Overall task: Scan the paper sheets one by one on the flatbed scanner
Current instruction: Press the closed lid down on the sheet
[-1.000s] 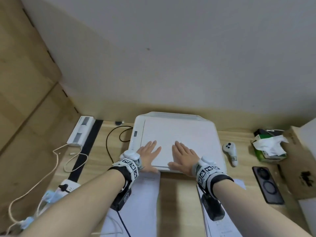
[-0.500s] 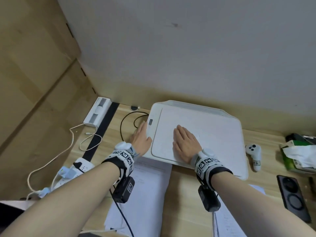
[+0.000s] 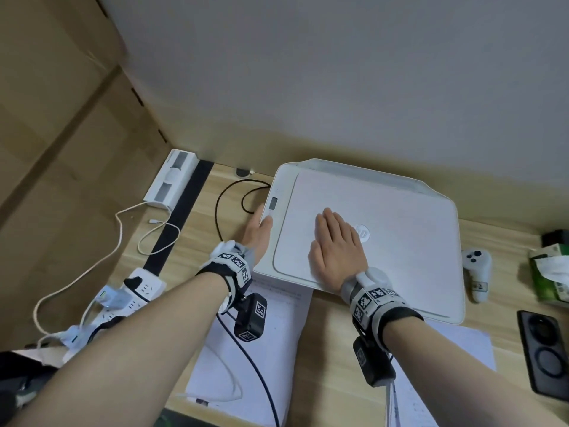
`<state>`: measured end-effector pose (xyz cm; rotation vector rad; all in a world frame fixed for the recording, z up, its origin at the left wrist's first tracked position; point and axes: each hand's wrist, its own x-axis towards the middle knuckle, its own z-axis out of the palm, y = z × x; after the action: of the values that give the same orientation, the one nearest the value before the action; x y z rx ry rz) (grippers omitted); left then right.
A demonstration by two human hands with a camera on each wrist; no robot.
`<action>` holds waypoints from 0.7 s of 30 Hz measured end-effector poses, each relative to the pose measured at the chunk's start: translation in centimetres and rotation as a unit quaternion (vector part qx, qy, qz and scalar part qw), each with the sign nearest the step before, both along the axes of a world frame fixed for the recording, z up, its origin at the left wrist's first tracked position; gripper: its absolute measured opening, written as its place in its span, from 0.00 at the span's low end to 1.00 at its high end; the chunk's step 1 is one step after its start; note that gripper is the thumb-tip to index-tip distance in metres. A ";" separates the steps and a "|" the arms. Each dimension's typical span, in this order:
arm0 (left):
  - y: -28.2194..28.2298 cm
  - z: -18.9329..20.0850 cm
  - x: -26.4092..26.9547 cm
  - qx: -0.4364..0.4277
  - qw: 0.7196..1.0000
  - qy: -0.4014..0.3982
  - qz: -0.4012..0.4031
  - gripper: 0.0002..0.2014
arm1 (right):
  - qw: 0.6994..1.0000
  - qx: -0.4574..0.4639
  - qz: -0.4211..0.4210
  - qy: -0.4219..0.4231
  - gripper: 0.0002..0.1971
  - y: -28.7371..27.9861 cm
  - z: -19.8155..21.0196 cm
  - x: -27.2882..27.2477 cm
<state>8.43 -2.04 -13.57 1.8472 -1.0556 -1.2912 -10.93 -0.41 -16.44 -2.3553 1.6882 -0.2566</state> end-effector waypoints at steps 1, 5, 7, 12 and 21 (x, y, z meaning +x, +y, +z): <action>-0.1 0.1 0.0 -0.004 1.000 0.008 0.007 0.23 | 1.000 -0.001 -0.001 0.000 0.31 0.0 0.0 0.0; -0.1 0.6 -0.2 -0.017 0.999 0.028 0.026 0.23 | 1.000 0.002 -0.005 0.001 0.31 0.0 0.2 0.1; 0.0 0.6 -0.2 -0.024 0.999 0.035 0.030 0.22 | 1.000 0.006 -0.007 -0.001 0.31 0.0 0.4 0.1; 0.1 -0.4 0.5 -0.005 0.999 0.036 0.014 0.19 | 1.000 0.014 -0.008 -0.004 0.32 0.0 0.5 0.2; -2.1 0.2 1.0 0.079 0.994 0.070 -0.003 0.17 | 1.000 0.016 -0.005 -0.002 0.32 -0.1 1.5 -0.1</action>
<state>9.47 -4.18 -13.37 1.8379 -0.9090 -1.5209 -11.05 -0.52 -14.95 -2.3218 1.6897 -0.2352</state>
